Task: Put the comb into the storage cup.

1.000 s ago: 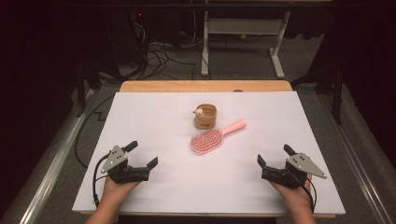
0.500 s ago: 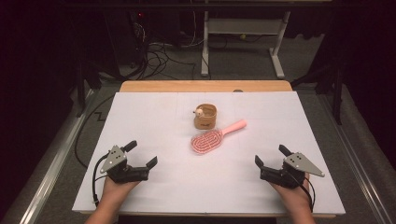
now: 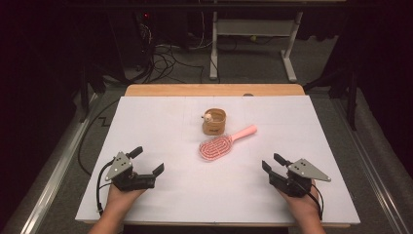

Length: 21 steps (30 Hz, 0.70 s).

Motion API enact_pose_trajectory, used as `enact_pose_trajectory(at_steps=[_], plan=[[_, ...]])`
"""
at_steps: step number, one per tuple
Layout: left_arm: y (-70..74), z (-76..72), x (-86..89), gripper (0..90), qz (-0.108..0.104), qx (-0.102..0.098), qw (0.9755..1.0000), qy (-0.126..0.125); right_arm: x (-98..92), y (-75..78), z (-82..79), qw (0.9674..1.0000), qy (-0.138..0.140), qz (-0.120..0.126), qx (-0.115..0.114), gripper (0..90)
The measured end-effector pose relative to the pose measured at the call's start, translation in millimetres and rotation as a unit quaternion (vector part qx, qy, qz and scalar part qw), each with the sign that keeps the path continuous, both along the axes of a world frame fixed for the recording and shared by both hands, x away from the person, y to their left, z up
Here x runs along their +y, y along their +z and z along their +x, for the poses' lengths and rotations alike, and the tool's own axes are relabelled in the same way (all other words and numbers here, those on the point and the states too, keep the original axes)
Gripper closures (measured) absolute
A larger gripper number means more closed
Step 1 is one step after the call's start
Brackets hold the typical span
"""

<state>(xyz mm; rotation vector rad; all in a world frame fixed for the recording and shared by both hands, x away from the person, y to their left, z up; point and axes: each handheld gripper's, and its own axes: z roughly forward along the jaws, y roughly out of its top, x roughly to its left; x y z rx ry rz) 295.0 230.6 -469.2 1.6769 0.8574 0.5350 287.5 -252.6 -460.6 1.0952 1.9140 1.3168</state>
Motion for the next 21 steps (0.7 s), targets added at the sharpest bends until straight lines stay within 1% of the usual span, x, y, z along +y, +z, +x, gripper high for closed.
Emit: enact_pose_trajectory(at_steps=[1,3,4,5,6,7,8,9,10,11,12,13,14,15,16,17,18,19,20,21], plan=[[0.0,0.0,0.0,0.0,0.000,0.000,1.0000,0.000,0.0,0.0,0.0,1.0000,0.000,0.000,0.000,50.6],[-0.1,0.1,0.0,0.0,-0.001,0.000,1.0000,-0.001,4.6,-0.7,1.2,1.0000,0.003,-0.007,0.003,54.1],[-0.2,0.1,-0.4,0.0,-0.001,-0.001,1.0000,-0.003,10.0,-1.7,2.4,0.9998,0.011,-0.011,0.009,59.2],[-0.2,0.1,-0.4,0.0,-0.001,-0.001,1.0000,-0.003,10.0,-1.7,2.4,0.9998,0.011,-0.011,0.009,59.2],[-0.2,0.0,-0.4,0.0,0.001,-0.003,1.0000,-0.005,15.1,-2.5,4.0,0.9996,0.020,-0.014,0.017,63.1],[-0.3,0.0,-0.6,0.0,0.001,-0.003,1.0000,-0.005,15.1,-2.5,4.0,0.9996,0.020,-0.014,0.017,63.1],[-0.5,0.0,-1.0,0.0,0.000,-0.004,1.0000,-0.006,18.9,-2.8,7.4,0.9990,0.030,-0.002,0.032,67.7],[-0.5,0.0,-1.0,0.0,0.000,-0.004,1.0000,-0.006,18.9,-2.8,7.4,0.9990,0.030,-0.002,0.032,67.7],[-1.0,0.0,-1.7,0.0,-0.001,-0.001,1.0000,-0.007,23.2,-2.0,11.9,0.9982,0.035,0.007,0.047,73.0],[-1.2,0.0,-2.0,0.0,-0.002,0.001,1.0000,-0.007,25.6,-1.5,14.6,0.9978,0.039,0.011,0.052,75.3],[-1.2,0.0,-2.0,0.0,-0.002,0.001,1.0000,-0.007,25.6,-1.5,14.6,0.9978,0.039,0.011,0.052,75.3],[-1.2,-0.2,-2.5,0.0,-0.003,0.001,1.0000,-0.008,31.6,-0.8,21.5,0.9973,0.042,0.007,0.061,81.1],[-1.2,-0.2,-2.5,0.0,-0.003,0.001,1.0000,-0.008,31.6,-0.8,21.5,0.9973,0.042,0.007,0.061,81.1],[-1.2,-0.7,-2.7,0.0,-0.003,-0.001,0.9999,-0.010,37.7,-0.2,29.3,0.9966,0.046,0.011,0.068,87.4],[-1.2,-0.7,-2.7,0.0,-0.003,-0.001,0.9999,-0.010,37.7,-0.2,29.3,0.9966,0.046,0.011,0.068,87.4],[-1.3,-0.8,-2.7,0.0,-0.002,0.000,0.9999,-0.010,41.5,0.6,33.4,0.9964,0.048,0.011,0.069,89.3],[-2.0,-0.7,-2.9,0.0,-0.003,0.001,0.9999,-0.011,50.4,3.5,41.4,0.9959,0.055,0.006,0.072,90.0],[-2.3,-0.7,-3.0,0.0,-0.003,0.002,0.9999,-0.012,55.9,5.2,45.8,0.9955,0.059,0.003,0.074,90.0],[-2.3,-0.7,-3.0,0.0,-0.003,0.002,0.9999,-0.012,55.9,5.2,45.8,0.9955,0.059,0.003,0.074,90.0],[-2.6,-0.5,-3.2,0.0,-0.002,0.003,0.9999,-0.013,67.4,8.5,54.8,0.9946,0.069,-0.001,0.077,90.0]])
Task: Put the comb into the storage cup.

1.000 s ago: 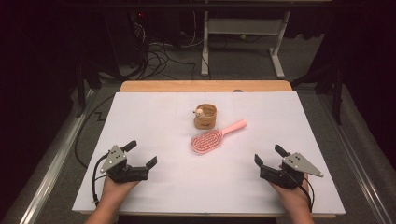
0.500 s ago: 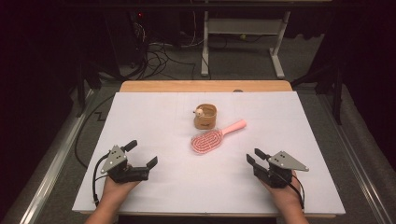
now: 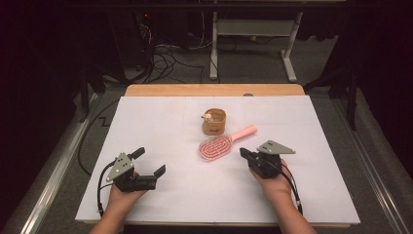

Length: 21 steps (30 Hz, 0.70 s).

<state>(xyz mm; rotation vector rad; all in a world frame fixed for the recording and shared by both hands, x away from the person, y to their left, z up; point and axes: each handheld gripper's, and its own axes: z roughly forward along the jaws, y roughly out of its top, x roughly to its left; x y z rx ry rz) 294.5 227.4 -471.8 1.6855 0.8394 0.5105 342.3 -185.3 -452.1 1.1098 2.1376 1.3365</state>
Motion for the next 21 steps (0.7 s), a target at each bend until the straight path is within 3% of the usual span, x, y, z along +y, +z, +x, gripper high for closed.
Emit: enact_pose_trajectory(at_steps=[2,6,9,11,14,15,17,21], plan=[[0.0,-0.2,-0.3,0.0,0.001,-0.001,1.0000,-0.002,6.5,1.4,4.3,1.0000,0.004,-0.003,0.000,90.0],[0.4,-0.7,0.2,0.0,-0.001,-0.004,1.0000,-0.003,44.1,5.0,24.7,0.9992,0.023,-0.034,0.000,90.0],[0.2,-0.9,0.5,0.0,-0.003,-0.003,1.0000,-0.002,58.8,4.4,34.4,0.9983,0.030,-0.050,-0.002,90.0],[-0.3,-1.0,0.8,0.0,-0.002,-0.001,1.0000,-0.002,77.8,1.1,49.4,0.9978,0.033,-0.057,0.009,90.0],[-0.9,-1.0,1.0,0.0,-0.003,0.000,1.0000,-0.003,89.4,-1.4,58.8,0.9972,0.033,-0.066,0.015,90.0],[-1.0,-1.0,1.3,0.0,-0.003,0.000,1.0000,-0.003,99.8,-2.9,67.6,0.9966,0.036,-0.068,0.029,90.0],[-1.1,-0.8,1.8,0.0,-0.005,0.001,1.0000,-0.003,104.9,-3.3,71.6,0.9962,0.038,-0.070,0.035,90.0],[-1.3,-0.7,3.0,0.0,-0.008,0.002,1.0000,-0.002,122.3,-2.3,82.8,0.9938,0.038,-0.096,0.042,90.0]])
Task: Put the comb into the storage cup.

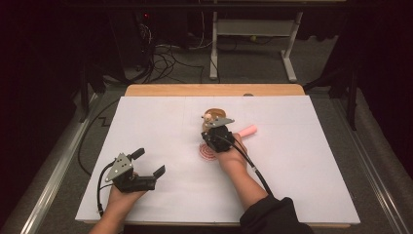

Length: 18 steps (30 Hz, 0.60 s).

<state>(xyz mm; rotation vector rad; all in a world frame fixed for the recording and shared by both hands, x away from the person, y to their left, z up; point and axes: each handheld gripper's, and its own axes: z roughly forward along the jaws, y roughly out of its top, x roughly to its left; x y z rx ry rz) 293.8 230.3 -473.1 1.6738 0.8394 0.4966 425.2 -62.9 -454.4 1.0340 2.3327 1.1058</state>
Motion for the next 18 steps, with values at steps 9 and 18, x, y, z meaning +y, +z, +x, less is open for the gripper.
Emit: enact_pose_trajectory(at_steps=[9,18], plan=[[-0.9,0.6,1.1,0.0,-0.006,0.004,1.0000,-0.002,14.3,-4.3,18.5,0.9977,-0.007,-0.055,0.038,90.0],[-0.3,0.6,2.0,0.0,-0.012,0.002,0.9999,0.001,14.7,-6.9,19.3,0.9942,-0.003,-0.083,0.068,90.0]])
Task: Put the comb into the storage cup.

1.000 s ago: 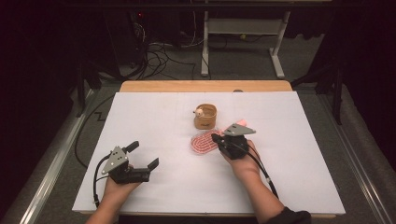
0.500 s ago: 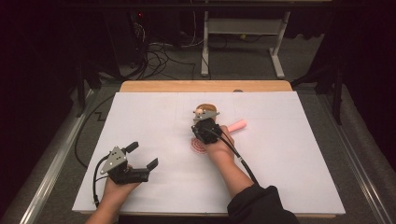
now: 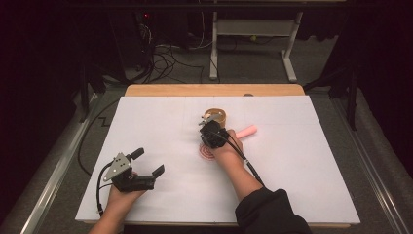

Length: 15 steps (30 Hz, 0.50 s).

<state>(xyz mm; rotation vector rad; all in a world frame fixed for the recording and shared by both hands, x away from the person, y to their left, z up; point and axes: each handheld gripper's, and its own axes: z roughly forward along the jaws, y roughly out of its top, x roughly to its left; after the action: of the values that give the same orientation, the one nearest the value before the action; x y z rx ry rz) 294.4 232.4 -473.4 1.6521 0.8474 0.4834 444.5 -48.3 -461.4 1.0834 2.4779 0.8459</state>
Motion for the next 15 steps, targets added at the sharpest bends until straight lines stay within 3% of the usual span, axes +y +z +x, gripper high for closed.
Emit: enact_pose_trajectory(at_steps=[15], plan=[[1.0,-1.5,-0.2,0.0,-0.003,-0.003,1.0000,0.000,-10.8,4.9,-7.9,0.9988,0.019,-0.018,0.042,90.0]])
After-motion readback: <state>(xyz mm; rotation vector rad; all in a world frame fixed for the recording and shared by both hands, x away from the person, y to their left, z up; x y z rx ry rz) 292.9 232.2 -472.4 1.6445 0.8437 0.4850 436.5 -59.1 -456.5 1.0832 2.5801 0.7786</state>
